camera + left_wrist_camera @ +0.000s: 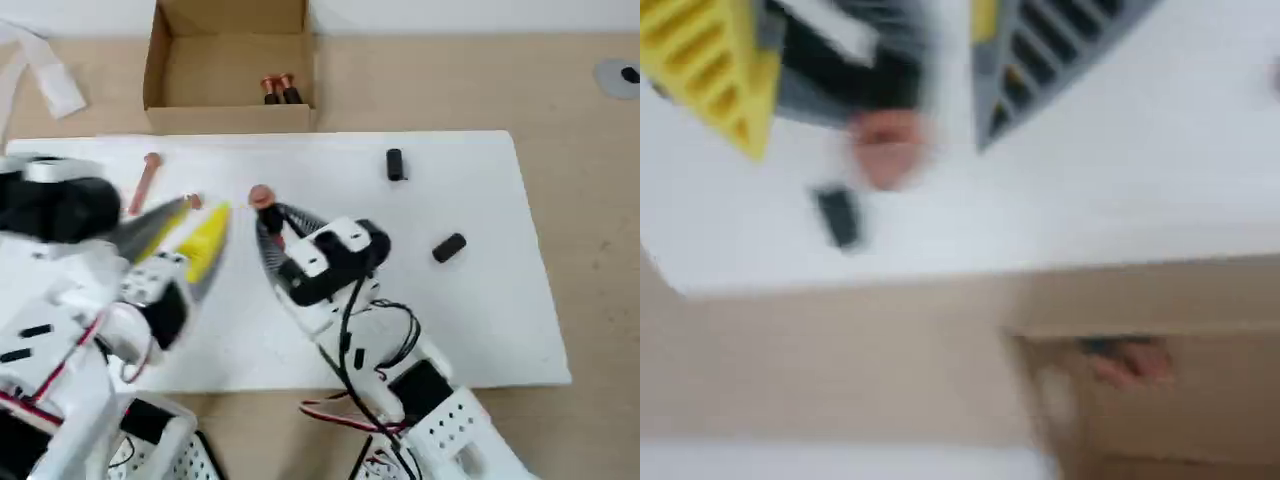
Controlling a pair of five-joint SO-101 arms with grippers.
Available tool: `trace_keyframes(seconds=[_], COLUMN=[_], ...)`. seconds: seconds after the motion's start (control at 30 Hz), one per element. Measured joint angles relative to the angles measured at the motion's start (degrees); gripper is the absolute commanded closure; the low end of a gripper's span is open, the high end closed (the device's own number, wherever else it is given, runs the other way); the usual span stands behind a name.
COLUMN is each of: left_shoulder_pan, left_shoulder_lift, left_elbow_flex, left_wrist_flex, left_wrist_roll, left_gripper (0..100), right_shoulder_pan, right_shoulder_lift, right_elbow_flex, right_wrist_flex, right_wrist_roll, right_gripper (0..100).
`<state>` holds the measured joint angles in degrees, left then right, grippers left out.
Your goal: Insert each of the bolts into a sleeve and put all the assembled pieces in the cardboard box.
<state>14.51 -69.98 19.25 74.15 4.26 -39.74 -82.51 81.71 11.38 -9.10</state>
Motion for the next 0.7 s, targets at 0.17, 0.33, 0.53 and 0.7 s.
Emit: trace_keyframes(seconds=[0.17, 0.33, 0.53, 0.7], left_shoulder_pan=[-10.2, -15.21, -15.82, -15.82], left_shoulder_lift=[0.0, 0.09, 0.09, 0.26], left_elbow_flex=[1.41, 5.01, 9.05, 10.81], left_wrist_flex=[0.0, 0.0, 0.09, 0.09], left_wrist_roll=[0.0, -4.66, -13.54, -14.86], left_gripper=[86, 91, 93, 94], right_shoulder_pan=[4.04, 7.91, 10.81, 12.22], right_shoulder_lift=[9.85, 29.45, 57.76, 81.41], right_elbow_flex=[-9.58, -25.49, -50.73, -73.67], right_wrist_flex=[-0.18, -0.18, -0.26, -0.26], right_wrist_roll=[-3.52, -5.19, -5.27, -5.27], right_gripper=[98.9, 98.9, 98.9, 98.9])
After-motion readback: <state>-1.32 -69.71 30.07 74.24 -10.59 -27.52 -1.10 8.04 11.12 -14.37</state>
